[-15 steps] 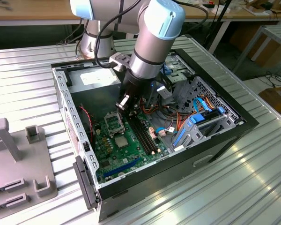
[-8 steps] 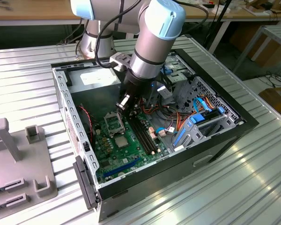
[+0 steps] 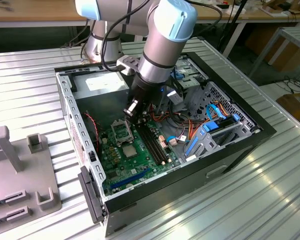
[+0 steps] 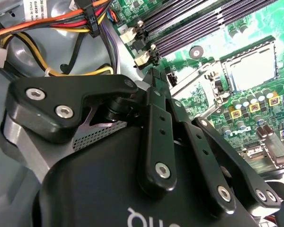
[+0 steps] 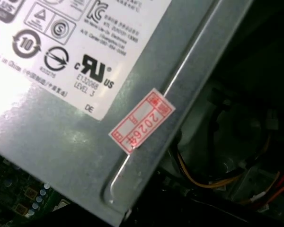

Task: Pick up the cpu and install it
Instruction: 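Close the cpu cover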

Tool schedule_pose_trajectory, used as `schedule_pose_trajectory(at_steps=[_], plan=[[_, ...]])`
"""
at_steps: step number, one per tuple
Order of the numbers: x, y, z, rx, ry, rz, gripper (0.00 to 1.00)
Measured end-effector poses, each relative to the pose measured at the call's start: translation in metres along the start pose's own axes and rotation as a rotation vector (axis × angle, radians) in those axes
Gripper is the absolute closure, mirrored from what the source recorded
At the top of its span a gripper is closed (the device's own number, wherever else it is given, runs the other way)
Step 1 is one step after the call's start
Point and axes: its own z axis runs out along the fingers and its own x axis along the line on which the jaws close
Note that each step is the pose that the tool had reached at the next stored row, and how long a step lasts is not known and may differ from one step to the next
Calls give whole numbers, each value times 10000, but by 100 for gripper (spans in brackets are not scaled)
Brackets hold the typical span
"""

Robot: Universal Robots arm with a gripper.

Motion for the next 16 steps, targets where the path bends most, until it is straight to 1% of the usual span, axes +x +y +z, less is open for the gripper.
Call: schedule_pose_trajectory(at_steps=[5, 8, 12, 16], plan=[[13, 6, 27, -80, -47, -13, 89], [16, 6, 30, -110, -62, -48, 89], [20, 4, 23, -112, -59, -140, 89], [24, 6, -1, -102, -44, -300, 89]])
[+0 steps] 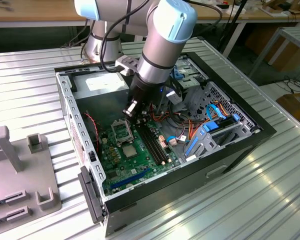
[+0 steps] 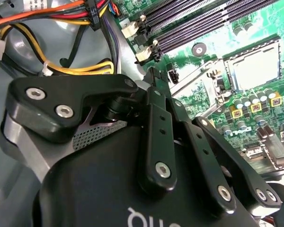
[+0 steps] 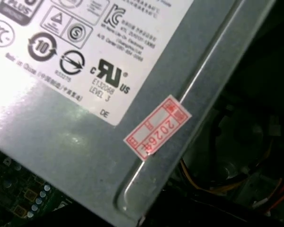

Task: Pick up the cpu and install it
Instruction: 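Close the cpu cover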

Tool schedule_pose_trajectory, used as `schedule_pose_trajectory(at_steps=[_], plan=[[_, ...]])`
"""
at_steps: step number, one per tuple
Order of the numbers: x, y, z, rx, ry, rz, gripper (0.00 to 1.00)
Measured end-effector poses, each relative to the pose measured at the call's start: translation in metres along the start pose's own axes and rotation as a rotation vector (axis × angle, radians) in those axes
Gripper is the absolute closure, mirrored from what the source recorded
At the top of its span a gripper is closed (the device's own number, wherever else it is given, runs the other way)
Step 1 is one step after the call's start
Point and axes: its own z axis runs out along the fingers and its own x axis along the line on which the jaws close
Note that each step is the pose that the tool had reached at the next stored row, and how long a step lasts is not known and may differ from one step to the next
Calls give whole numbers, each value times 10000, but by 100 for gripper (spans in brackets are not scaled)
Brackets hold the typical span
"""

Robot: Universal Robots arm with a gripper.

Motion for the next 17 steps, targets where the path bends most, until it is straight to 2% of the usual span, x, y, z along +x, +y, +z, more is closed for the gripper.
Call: schedule_pose_trajectory(at_steps=[9, 17], plan=[[10, -9, -29, 30, 54, -524, 89], [23, -19, -89, 54, 101, -975, 89]])
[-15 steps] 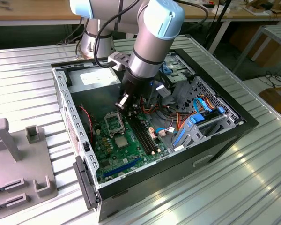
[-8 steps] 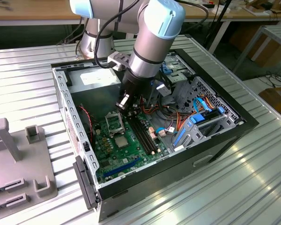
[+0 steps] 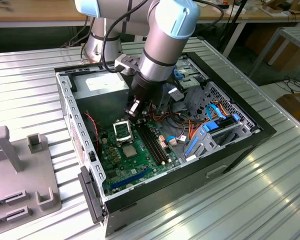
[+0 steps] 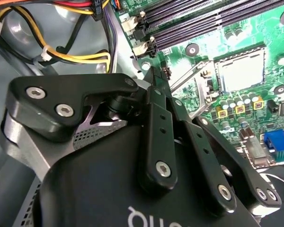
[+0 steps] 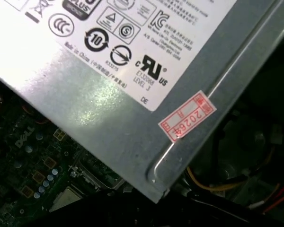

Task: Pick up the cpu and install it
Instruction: 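Close the cpu cover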

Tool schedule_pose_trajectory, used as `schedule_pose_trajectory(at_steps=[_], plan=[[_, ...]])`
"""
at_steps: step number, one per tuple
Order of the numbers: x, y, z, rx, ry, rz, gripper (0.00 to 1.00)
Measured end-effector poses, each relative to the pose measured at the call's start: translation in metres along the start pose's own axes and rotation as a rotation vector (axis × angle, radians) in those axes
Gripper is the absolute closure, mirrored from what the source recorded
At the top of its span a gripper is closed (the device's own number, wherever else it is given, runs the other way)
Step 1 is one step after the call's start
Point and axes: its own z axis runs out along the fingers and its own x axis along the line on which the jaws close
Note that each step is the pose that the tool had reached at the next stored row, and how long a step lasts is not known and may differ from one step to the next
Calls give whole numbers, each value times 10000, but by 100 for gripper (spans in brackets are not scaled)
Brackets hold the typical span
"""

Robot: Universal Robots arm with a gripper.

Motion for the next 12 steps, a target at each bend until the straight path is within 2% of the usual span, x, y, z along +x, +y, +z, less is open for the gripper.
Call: schedule_pose_trajectory(at_steps=[12], plan=[[32, -25, -90, 21, 40, -389, 89]])
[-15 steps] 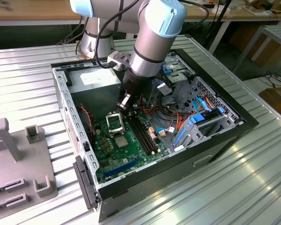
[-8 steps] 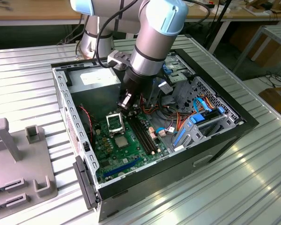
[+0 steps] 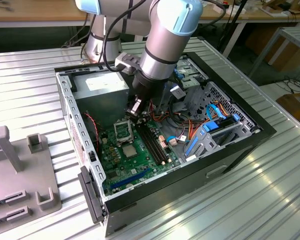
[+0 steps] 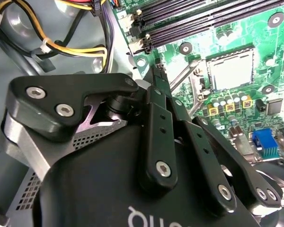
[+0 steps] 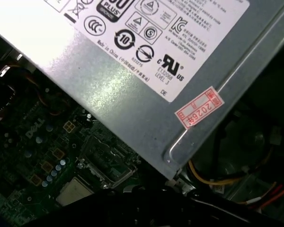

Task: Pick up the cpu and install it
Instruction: 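Close the cpu cover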

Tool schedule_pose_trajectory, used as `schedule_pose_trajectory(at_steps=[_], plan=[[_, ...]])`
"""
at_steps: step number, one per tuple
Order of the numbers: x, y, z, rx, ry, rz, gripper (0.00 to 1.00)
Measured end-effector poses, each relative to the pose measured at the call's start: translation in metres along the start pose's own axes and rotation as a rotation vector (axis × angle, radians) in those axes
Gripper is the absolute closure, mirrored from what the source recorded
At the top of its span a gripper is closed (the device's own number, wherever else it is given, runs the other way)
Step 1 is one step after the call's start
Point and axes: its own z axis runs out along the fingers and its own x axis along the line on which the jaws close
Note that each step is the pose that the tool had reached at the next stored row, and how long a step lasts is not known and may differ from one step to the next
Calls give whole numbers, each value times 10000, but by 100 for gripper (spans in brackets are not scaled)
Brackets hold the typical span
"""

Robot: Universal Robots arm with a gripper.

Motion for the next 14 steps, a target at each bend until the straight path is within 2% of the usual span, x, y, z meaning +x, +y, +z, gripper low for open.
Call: schedule_pose_trajectory(at_steps=[4, 14], plan=[[18, -14, -29, 9, 15, -142, 89], [53, -36, -52, 28, 49, -477, 89]])
